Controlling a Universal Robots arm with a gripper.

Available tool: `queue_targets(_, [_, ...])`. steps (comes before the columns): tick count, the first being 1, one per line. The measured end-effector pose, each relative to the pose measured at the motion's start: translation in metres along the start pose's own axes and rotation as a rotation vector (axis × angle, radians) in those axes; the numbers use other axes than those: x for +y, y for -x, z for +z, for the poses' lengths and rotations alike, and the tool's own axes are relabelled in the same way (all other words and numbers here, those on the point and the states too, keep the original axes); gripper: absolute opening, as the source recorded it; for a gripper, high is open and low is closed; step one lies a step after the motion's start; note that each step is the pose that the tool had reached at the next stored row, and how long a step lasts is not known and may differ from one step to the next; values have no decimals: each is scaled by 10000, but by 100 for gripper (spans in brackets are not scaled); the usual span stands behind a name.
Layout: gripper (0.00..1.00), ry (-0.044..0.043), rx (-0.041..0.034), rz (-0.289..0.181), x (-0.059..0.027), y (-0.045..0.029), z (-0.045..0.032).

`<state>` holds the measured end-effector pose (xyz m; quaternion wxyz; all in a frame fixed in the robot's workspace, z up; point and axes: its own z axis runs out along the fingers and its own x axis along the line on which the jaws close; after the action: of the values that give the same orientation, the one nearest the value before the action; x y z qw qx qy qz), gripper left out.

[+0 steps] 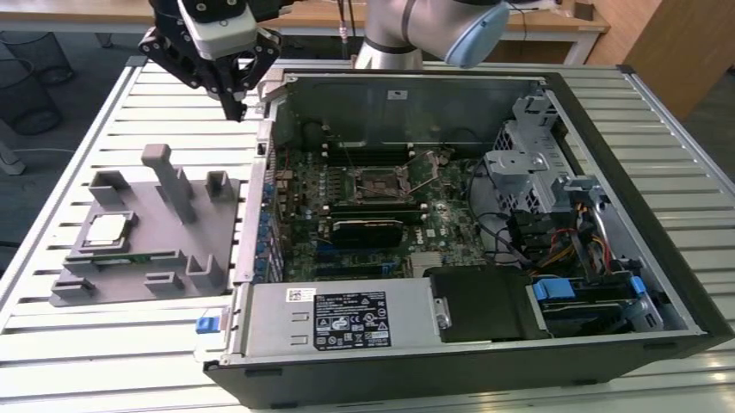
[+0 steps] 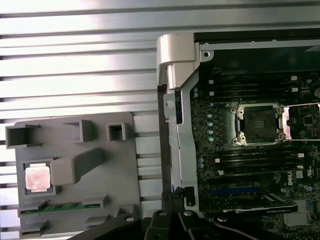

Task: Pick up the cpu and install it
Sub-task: 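Reach for the cpu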

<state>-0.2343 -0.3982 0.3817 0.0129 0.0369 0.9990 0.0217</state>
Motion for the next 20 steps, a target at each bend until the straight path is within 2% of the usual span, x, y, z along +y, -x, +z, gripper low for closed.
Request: queue_targets(20, [11,0,8,0,-20,-257,29])
